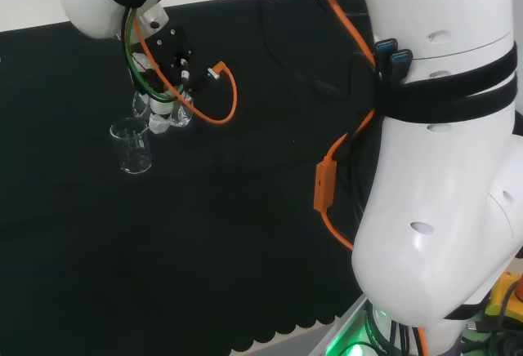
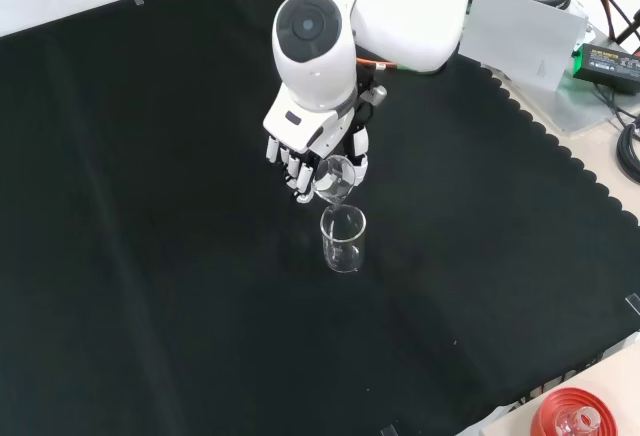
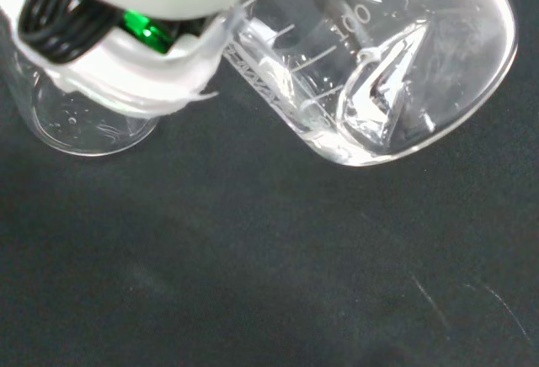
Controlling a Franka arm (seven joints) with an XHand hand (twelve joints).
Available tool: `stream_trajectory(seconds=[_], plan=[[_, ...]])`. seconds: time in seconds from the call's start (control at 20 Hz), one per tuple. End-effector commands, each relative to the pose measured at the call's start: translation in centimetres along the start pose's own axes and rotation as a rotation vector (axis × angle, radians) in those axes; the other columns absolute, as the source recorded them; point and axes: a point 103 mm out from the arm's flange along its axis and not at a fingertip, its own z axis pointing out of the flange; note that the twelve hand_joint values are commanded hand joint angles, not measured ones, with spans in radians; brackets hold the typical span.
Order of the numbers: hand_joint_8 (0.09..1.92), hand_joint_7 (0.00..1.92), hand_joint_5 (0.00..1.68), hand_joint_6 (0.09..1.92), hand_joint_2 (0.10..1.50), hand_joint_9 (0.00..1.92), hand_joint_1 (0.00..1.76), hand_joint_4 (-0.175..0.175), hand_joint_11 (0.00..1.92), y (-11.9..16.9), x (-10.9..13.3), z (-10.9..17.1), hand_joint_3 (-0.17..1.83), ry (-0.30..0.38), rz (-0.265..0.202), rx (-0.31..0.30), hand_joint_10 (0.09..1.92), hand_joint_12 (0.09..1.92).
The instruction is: Pour the water from the handheld beaker into the one on the table.
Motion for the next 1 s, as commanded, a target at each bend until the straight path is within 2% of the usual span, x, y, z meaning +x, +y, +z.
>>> stream_trajectory(seconds=[0.05,1.0], plan=[[0.09,1.72,1.37,0.47,0.65,1.55,1.14,0.175,1.03,0.1,0.3,-0.2,0.6,-0.043,0.008,0.017,0.09,0.98],[0.09,1.72,1.37,0.48,0.65,1.56,1.15,0.175,1.04,0.5,1.4,-0.8,0.61,-0.168,0.019,0.041,0.09,0.98]])
